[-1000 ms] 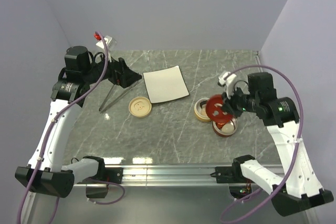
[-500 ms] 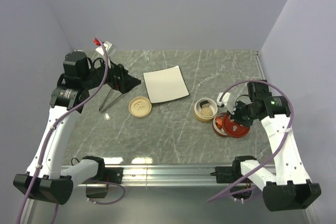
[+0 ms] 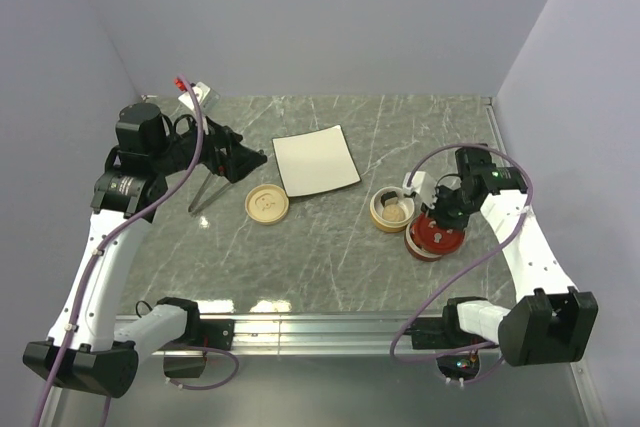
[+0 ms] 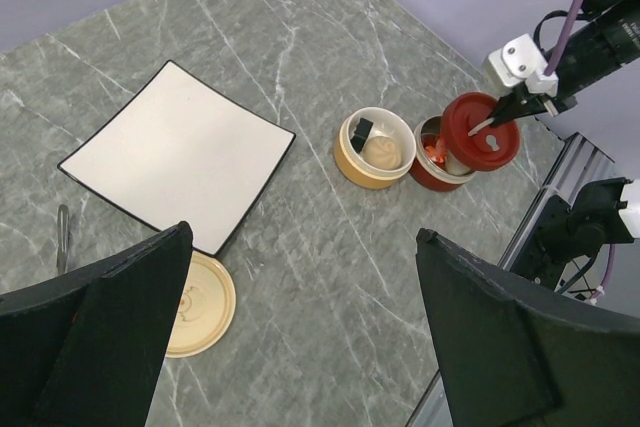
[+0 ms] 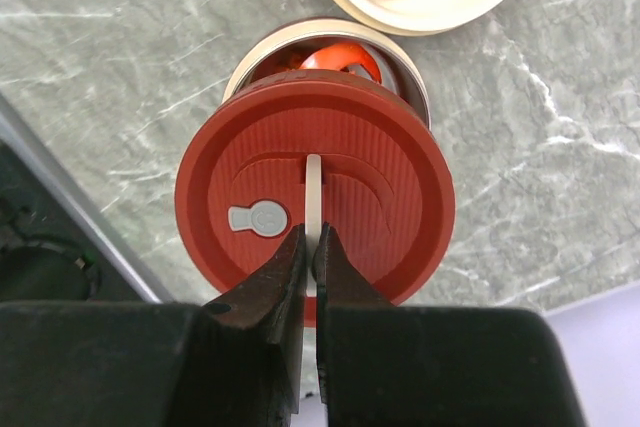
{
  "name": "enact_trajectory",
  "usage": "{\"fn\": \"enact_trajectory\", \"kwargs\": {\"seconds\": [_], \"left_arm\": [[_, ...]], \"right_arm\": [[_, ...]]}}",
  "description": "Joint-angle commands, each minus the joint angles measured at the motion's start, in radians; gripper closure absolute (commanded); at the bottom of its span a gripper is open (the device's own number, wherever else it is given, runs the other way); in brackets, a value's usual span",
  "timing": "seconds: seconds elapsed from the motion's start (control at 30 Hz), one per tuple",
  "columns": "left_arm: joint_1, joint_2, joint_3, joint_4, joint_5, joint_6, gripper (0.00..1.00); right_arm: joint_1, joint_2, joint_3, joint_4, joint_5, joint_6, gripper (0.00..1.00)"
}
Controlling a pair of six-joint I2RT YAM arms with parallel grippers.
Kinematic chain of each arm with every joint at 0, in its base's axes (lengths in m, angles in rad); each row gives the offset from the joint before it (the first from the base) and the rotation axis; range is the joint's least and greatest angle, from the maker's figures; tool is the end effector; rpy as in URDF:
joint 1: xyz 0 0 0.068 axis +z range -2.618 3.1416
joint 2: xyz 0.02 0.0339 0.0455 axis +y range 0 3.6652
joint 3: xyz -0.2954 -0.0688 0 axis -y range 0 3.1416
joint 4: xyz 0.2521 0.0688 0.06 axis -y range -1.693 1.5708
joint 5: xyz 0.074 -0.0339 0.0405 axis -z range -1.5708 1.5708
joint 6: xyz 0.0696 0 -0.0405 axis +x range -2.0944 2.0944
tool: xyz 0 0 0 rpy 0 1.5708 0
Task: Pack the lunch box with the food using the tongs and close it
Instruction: Put the lid back on the lunch box
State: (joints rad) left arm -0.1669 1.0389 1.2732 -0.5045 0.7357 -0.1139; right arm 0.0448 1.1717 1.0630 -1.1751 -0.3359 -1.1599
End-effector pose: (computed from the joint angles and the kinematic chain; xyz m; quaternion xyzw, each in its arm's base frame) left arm 0.2117 -0.0830 0.4515 0.2373 0.7366 -0.3625 0.5193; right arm 0.2007 0.0320 0.2840 -0.5726 0.7905 0.0658 0.2072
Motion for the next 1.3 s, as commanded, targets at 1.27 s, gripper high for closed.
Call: {"fn": "enact_trajectory", "kwargs": {"seconds": [1.27], "left_arm": [[0.001,0.004,0.003,0.017,-0.009,0.028,0.01]], "right_arm": [[-0.01,0.129,-0.133,0.218,-0.017,0.02,0.89]]}}
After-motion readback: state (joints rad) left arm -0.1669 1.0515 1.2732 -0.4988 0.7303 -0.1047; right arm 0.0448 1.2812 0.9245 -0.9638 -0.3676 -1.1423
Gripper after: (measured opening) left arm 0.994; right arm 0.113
